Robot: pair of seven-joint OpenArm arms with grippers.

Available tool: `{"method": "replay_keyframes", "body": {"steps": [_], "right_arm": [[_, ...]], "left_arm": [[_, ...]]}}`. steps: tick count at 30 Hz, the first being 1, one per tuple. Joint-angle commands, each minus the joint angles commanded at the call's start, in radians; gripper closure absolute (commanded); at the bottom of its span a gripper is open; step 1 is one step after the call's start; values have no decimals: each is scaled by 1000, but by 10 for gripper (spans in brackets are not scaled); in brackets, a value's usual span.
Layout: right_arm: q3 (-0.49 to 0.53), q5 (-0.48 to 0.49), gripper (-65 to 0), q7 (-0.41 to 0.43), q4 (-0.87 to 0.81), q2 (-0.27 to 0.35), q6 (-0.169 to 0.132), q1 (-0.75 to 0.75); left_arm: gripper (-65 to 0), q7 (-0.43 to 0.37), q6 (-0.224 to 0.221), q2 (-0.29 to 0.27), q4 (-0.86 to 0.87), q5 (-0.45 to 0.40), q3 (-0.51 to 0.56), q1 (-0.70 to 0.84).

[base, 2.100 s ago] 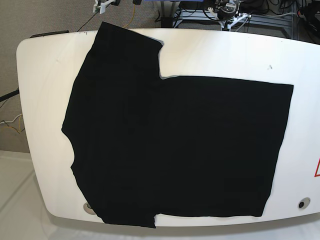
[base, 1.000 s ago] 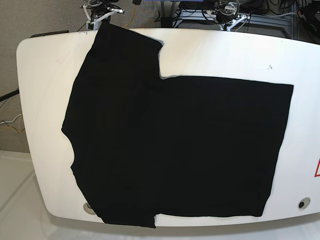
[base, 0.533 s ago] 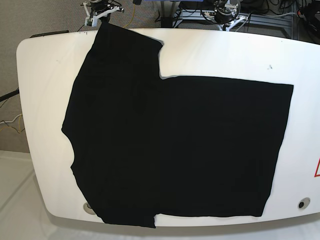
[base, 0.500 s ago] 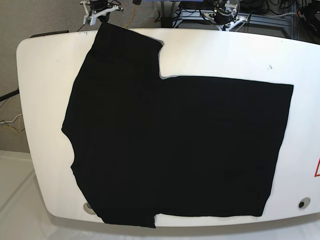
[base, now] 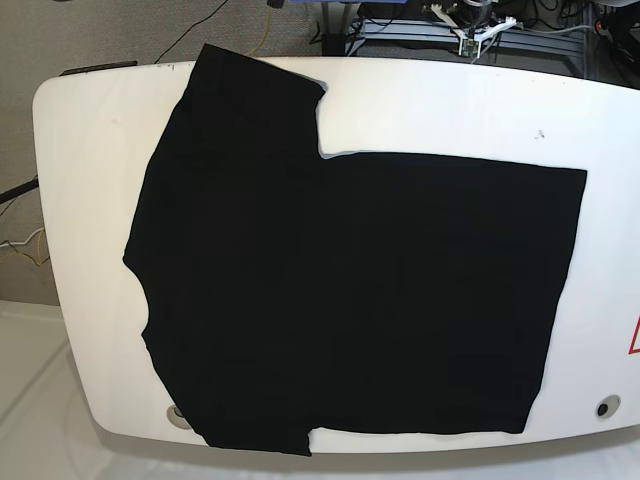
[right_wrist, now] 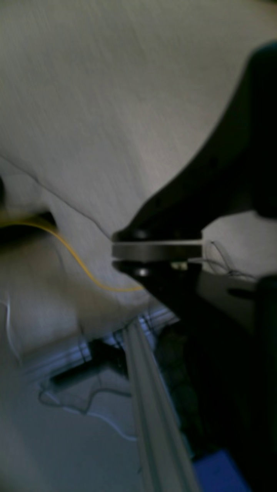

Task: Fold the T-shirt properly
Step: 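Lower both grippers toward the shirt's collar-edge corners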

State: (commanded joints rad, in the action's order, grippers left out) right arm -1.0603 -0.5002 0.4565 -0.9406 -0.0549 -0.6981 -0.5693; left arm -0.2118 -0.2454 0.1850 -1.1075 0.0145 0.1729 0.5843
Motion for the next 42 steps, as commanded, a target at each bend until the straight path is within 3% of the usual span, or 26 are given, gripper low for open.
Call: {"method": "replay_keyframes", "body": {"steps": [9,11,19,21,29,33,39,42], "right_arm": [[192,144,0,-6,-299,-37,0,-229],[320,178,0,-8,-423,-41,0,-322],[482,213,0,-2,-609,-43,0,-443],[564,259,0,-24,-709,-40,0,-502],[489,402,0,-78,-813,-38,0,-508],[383,536,0,-130,-854,-39,0,-493],[327,651,0,-174,-879,-35,0,-459],[324,766,0,-205,-896,-25,0,-445]], "left_arm": [[0,52,-5,28,-190,-9,-17,119],[0,60,-2,35,-229,-29,-14,157],[0,66,-2,56,-332,-46,-19,225],[0,69,7,80,-401,-23,-41,267],[0,100,16,136,-554,-16,-78,336],[0,136,50,181,-665,4,-87,370],[0,153,56,208,-752,17,-94,390],[0,185,45,205,-798,3,-112,388]]}}
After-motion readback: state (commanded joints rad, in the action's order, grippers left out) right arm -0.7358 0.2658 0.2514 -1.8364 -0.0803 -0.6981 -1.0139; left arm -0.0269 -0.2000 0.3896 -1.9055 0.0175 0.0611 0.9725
